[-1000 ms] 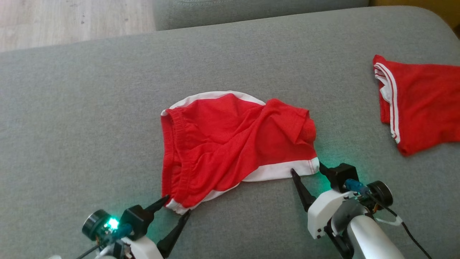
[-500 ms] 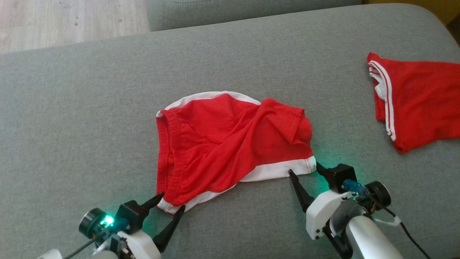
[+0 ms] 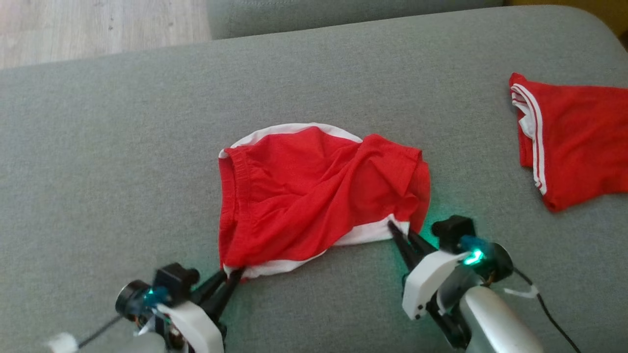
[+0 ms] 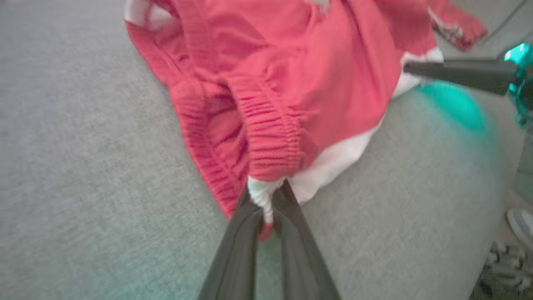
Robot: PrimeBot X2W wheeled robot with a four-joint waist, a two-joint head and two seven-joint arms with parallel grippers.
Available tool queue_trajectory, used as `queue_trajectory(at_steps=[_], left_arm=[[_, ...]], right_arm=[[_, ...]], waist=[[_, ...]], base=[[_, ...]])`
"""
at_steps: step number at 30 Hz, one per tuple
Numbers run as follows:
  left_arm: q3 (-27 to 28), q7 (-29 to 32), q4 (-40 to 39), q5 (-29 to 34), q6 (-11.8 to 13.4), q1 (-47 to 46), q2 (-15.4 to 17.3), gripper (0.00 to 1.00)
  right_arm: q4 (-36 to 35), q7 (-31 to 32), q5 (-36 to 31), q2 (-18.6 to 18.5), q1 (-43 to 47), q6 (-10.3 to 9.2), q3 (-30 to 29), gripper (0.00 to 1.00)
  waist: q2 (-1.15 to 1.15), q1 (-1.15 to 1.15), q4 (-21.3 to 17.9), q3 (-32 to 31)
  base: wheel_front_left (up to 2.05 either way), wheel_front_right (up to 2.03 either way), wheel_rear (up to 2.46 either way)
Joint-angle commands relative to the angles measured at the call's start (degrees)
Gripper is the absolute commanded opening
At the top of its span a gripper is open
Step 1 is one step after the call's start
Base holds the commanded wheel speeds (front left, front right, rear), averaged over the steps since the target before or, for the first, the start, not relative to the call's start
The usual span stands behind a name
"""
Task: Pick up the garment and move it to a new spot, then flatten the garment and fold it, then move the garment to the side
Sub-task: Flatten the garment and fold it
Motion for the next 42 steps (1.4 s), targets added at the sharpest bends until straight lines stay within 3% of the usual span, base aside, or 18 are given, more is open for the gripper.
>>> queue_trajectory(at_steps=[1,5,8,10,14,18,20,22,25,28,31,35,38,42], left_arm=[[3.5,-1.6,-2.3,-3.1,-0.3,-1.7,0.7,0.0],[9.6,-2.4,-13.4,-13.9,-1.0,1.0,1.8,0.0],[15.1,-0.6,-28.4,-24.7,-1.3,3.1,4.5,0.0],[19.2,1.3,-39.9,-31.4,-0.1,3.7,6.8,0.0],[26.6,6.6,-58.5,-43.2,5.5,0.8,10.7,0.0],[32.0,13.1,-62.6,-52.5,11.9,-9.0,12.7,0.0],[32.3,18.5,-57.9,-55.6,15.0,-19.9,12.4,0.0],[31.7,20.0,-54.9,-55.6,15.9,-23.8,12.0,0.0],[28.9,22.3,-42.8,-51.9,16.8,-36.3,9.1,0.0],[26.4,19.6,-27.3,-45.2,16.2,-48.3,4.0,0.0],[25.7,13.0,-13.6,-38.8,12.8,-58.5,-1.0,0.0],[23.9,5.3,-0.7,-32.4,5.4,-65.8,-4.4,0.0],[23.0,1.5,5.3,-31.0,0.7,-65.1,-5.2,0.0],[21.2,0.3,8.3,-33.7,-1.7,-55.6,-5.7,0.0]], right_arm=[[-1.9,0.0,2.7,-0.1,-1.8,0.42,0.7,0.0],[-9.9,1.9,12.8,-0.1,-1.0,0.42,-1.4,0.0],[-25.0,7.7,25.1,-0.7,1.3,0.42,-3.9,0.0],[-37.5,12.5,31.6,-2.5,3.3,0.42,-8.2,0.0],[-58.0,24.4,40.6,-2.9,5.2,0.42,-18.2,0.0],[-64.4,35.2,44.5,-1.2,-2.0,0.42,-25.0,0.0],[-60.4,41.0,44.1,-0.3,-12.8,0.42,-27.4,0.0],[-57.4,42.1,44.0,-0.2,-17.2,0.42,-27.9,0.0],[-44.1,40.5,43.7,-0.1,-31.0,0.42,-27.7,0.0],[-28.9,34.9,39.2,-0.1,-45.8,0.42,-26.0,0.0],[-15.7,25.6,36.6,-0.1,-58.8,0.42,-24.1,0.0],[-5.0,16.8,38.9,-0.1,-67.9,0.42,-18.3,0.0],[-1.6,15.3,39.7,-0.1,-66.6,0.42,-13.6,0.0],[0.6,16.5,37.8,-0.4,-56.9,0.42,-11.1,0.0]], waist=[[0.0,0.0,-0.2,-0.4],[0.0,0.0,-0.5,-1.4],[0.0,0.0,-0.5,-2.2],[0.0,0.0,-0.5,-2.3],[0.0,0.0,-0.9,-1.1],[0.0,0.0,-1.8,2.2],[0.0,0.0,-2.4,6.2],[0.0,0.0,-2.5,7.6],[0.0,0.0,-2.7,11.7],[0.0,0.0,-2.8,15.3],[0.0,0.0,-2.6,18.5],[0.0,0.0,-2.1,20.9],[0.0,0.0,-2.1,21.3],[0.0,0.0,-1.4,19.2]], base=[[0.0,0.0,0.0],[0.0,0.0,0.0],[0.0,0.0,0.0],[0.0,0.0,0.0],[0.0,0.0,0.0],[0.0,0.0,0.0],[0.0,0.0,0.0],[0.0,0.0,0.0],[0.0,0.0,0.0],[0.0,0.0,0.0],[0.0,0.0,0.0],[0.0,0.0,0.0],[0.0,0.0,0.0],[0.0,0.0,0.0]])
